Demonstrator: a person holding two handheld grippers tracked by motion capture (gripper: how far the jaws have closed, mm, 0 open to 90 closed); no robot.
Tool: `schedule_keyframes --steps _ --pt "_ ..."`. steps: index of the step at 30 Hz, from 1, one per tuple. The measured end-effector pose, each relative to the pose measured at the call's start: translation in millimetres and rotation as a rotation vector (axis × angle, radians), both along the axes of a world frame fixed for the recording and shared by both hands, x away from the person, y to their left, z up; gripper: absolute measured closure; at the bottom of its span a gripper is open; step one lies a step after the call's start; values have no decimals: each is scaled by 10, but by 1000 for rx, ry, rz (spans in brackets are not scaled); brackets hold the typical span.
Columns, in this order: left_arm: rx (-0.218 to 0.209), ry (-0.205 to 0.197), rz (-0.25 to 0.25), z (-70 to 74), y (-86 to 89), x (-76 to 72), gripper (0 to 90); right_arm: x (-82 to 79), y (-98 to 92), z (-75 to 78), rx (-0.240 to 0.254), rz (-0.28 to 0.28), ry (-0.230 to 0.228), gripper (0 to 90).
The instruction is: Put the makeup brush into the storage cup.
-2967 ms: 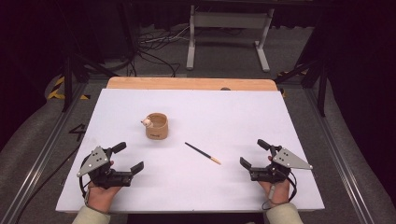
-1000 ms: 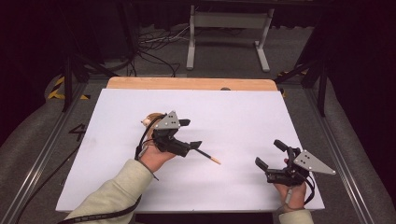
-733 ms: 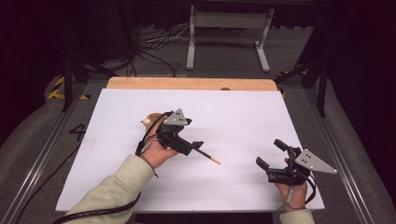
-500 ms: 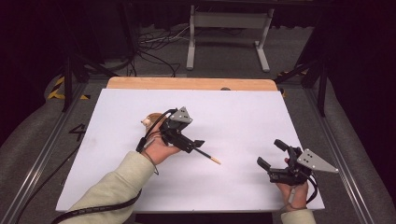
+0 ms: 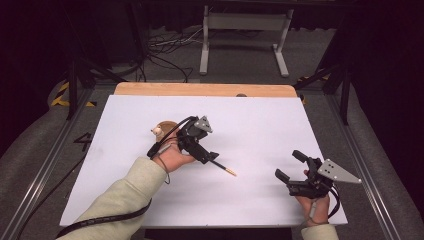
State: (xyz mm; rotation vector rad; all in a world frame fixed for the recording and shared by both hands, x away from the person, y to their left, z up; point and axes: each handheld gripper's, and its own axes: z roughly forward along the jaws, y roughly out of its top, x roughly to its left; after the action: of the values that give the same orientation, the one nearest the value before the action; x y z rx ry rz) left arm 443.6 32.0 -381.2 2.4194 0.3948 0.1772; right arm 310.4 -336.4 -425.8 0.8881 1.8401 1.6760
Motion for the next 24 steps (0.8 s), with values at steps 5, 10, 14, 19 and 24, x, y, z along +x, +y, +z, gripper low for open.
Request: schedule_keyframes --steps 5,10,14,19,24 --pt "57 2 -17 4 -46 7 44 8 15 -8 -5 10 5 31" --pt "117 -6 -34 33 -99 20 42 16 31 -34 -13 21 14 31" --pt "158 -8 -44 39 -151 21 41 16 32 -32 -13 25 13 31" --pt "202 -4 -60 37 -220 34 40 15 30 -35 -3 35 13 31" --pt "241 -4 -59 36 -273 32 37 12 37 -30 -5 43 11 31"
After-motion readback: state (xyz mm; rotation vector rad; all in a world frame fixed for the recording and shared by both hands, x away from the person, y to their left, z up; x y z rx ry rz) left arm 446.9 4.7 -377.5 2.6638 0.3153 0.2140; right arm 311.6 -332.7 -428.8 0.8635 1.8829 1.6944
